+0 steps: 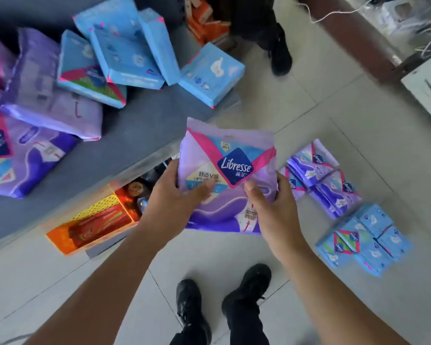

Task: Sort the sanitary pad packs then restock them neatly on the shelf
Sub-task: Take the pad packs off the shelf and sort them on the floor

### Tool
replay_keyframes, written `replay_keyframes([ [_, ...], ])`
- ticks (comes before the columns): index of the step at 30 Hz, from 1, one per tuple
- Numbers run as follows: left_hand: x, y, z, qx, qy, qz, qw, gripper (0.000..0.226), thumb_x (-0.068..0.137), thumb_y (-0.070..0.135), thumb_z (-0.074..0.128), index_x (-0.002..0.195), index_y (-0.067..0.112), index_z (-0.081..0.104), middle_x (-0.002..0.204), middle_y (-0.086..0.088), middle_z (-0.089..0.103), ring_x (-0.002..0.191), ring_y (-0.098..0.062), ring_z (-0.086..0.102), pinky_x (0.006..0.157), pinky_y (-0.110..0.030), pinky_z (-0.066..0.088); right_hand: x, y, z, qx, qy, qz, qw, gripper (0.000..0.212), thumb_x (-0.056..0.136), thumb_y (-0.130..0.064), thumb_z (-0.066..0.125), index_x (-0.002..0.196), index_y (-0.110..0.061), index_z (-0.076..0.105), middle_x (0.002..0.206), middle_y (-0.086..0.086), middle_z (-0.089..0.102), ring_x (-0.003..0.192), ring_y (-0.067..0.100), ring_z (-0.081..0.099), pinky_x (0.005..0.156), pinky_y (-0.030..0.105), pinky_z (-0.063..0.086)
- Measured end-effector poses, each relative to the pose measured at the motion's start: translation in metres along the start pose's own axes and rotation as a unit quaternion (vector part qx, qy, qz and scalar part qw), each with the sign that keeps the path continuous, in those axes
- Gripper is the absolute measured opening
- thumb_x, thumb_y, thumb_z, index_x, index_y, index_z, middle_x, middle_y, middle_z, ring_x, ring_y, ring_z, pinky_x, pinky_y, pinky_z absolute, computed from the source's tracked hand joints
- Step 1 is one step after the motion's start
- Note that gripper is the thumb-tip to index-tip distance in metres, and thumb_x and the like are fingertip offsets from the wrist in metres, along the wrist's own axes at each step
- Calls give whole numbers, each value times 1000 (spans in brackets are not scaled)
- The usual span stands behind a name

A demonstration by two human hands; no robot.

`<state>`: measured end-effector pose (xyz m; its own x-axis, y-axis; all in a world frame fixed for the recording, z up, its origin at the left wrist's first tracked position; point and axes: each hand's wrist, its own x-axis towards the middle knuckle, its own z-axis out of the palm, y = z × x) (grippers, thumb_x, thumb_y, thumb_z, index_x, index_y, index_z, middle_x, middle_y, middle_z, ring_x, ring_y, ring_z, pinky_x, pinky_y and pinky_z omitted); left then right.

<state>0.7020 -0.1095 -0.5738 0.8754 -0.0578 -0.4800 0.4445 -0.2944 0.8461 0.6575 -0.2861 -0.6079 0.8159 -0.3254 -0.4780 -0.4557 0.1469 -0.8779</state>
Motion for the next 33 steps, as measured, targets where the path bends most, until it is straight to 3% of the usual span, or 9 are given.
replay_keyframes([
  [4,25,-9,84,84,-65,-34,994,28,86,37,71,110,28,58,99,11,72,88,-10,69,81,-35,56,12,30,-77,14,84,49,995,38,86,-31,72,118,-29,53,110,-8,70,94,11,71,71,29,59],
  [8,47,-25,179,103,-132,-99,981,19,94,15,59,109,20,50,100,7,66,85,-6,63,63,-13,50,26,65,-164,83,96,158,979,28,91,-25,66,115,-35,55,109,-3,71,93,18,72,77,38,58],
  [11,66,-52,245,115,-167,-124,971,16,94,18,60,109,21,53,108,1,69,93,-17,68,73,-27,54,38,103,-215,114,125,222,960,32,88,-18,67,114,-31,54,102,2,70,89,19,70,79,39,56],
  [14,84,-95,302,139,-199,-137,960,22,93,19,61,114,17,56,111,-1,69,98,-18,67,87,-37,56,48,157,-247,124,175,271,938,32,86,-20,72,111,-20,52,100,8,67,83,19,67,71,33,54],
  [19,127,-151,346,201,-224,-125,946,27,91,22,66,115,15,55,110,-3,68,98,-19,67,88,-43,56,76,229,-258,66,200,304,929,39,80,-38,77,108,-18,58,94,5,68,81,17,65,72,30,51],
  [24,235,-213,378,309,-218,-55,924,33,89,24,66,120,18,53,108,4,66,94,-16,66,64,-19,47,177,301,-240,-6,224,277,934,39,79,-41,77,102,-14,62,92,0,66,82,14,62,66,21,43],
  [28,309,-248,414,342,-214,-35,914,49,93,18,60,136,20,37,108,7,54,88,-15,53,54,-14,34,263,354,-228,-27,254,248,935,38,85,-35,70,116,-15,60,108,3,67,98,22,63,90,37,50],
  [31,333,-267,429,382,-257,-27,887,60,93,14,58,145,17,27,114,9,49,97,-12,52,68,-16,37,297,377,-225,-56,237,260,934,31,87,-30,65,114,-15,60,108,3,66,100,25,62,91,38,50],
  [33,335,-268,424,396,-273,-22,876,66,91,12,60,147,16,26,126,3,50,116,-15,54,78,-18,40,300,373,-221,-67,226,282,930,30,89,-33,63,113,-15,58,109,3,63,102,26,59,86,33,46],
])
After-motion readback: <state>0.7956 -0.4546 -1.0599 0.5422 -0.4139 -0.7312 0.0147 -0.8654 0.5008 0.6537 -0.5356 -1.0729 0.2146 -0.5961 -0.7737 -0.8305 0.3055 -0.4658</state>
